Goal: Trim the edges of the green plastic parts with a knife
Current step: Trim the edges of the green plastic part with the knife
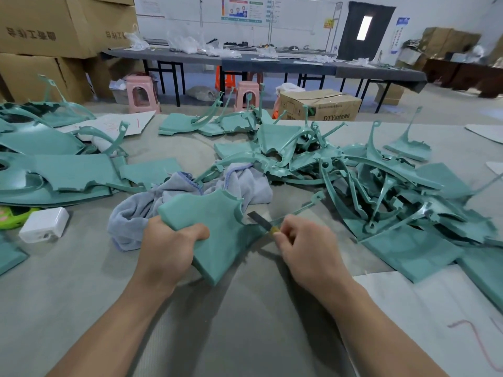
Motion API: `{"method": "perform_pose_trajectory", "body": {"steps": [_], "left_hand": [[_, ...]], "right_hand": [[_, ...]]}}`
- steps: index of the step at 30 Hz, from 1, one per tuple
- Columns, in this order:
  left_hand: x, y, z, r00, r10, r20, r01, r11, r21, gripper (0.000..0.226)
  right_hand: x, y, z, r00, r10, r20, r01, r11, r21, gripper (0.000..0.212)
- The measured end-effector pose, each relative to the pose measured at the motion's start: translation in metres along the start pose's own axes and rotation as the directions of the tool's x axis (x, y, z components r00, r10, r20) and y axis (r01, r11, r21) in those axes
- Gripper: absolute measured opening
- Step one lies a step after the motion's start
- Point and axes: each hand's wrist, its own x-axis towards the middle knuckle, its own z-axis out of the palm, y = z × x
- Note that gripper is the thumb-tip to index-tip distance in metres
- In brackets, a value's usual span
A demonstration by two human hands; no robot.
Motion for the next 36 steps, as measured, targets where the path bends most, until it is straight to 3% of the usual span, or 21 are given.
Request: {"method": "perform_pose_trajectory", "body": {"steps": [4,7,10,13,15,17,20,22,24,25,28,31,33,36], "left_hand": [[0.004,0.000,-0.002,1.000,0.009,-0.008,-0.009,1.000,0.009,0.031],[0.007,0.002,0.000,1.000,-0.010,-0.018,0.010,1.000,-0.009,0.031],[0.008,-0.001,-0.001,0.998,-0.070,-0.003,0.070,0.997,-0.046,0.033],[0.009,-0.003,-0.001,0.996,-0.087,0.014,0.087,0.995,-0.043,0.033],[0.012,-0.004,-0.001,0.996,-0.090,0.018,0.091,0.995,-0.043,0.031],[0.014,-0.004,-0.001,0.995,-0.100,0.015,0.101,0.994,-0.051,0.031],[0.012,-0.006,-0.003,0.991,-0.134,0.013,0.135,0.988,-0.071,0.029],[0.010,-0.008,-0.005,0.985,-0.170,0.020,0.171,0.980,-0.100,0.031],[0.010,-0.010,-0.007,0.980,-0.196,0.025,0.198,0.976,-0.088,0.036],[0.011,-0.010,-0.007,0.979,-0.201,0.030,0.203,0.976,-0.076,0.035],[0.014,-0.011,-0.004,0.976,-0.212,0.056,0.214,0.975,-0.051,0.026],[0.015,-0.012,-0.004,0.974,-0.207,0.089,0.213,0.975,-0.059,0.016],[0.016,-0.013,-0.007,0.983,-0.162,0.090,0.168,0.983,-0.075,0.018],[0.019,-0.013,-0.013,0.995,-0.089,0.038,0.091,0.993,-0.072,0.041]], "right_hand": [[0.011,0.021,-0.021,0.949,0.242,-0.202,-0.266,0.958,-0.103,0.034],[-0.004,0.005,-0.009,0.988,0.038,-0.149,-0.034,0.999,0.023,0.033],[-0.008,-0.007,0.007,0.995,-0.072,-0.062,0.068,0.995,-0.067,0.031],[0.005,0.013,-0.010,0.966,0.175,-0.192,-0.191,0.979,-0.068,0.031],[0.003,0.021,-0.020,0.920,0.243,-0.306,-0.251,0.968,0.013,0.032],[-0.006,0.011,-0.014,0.940,0.106,-0.325,-0.091,0.994,0.060,0.034],[-0.020,-0.004,0.008,0.990,-0.039,-0.135,0.041,0.999,0.014,0.030],[-0.016,0.003,0.008,0.990,0.077,-0.115,-0.087,0.993,-0.077,0.031],[-0.008,0.015,-0.005,0.950,0.210,-0.232,-0.236,0.968,-0.086,0.034],[-0.007,0.018,-0.010,0.934,0.214,-0.285,-0.239,0.970,-0.054,0.036],[-0.012,0.006,-0.009,0.964,0.058,-0.261,-0.027,0.992,0.121,0.037],[-0.015,-0.014,-0.004,0.970,-0.150,-0.192,0.172,0.980,0.104,0.023],[-0.014,-0.018,-0.006,0.936,-0.237,-0.259,0.262,0.963,0.068,0.017],[-0.017,-0.020,-0.013,0.891,-0.229,-0.392,0.267,0.963,0.045,0.012]]}}
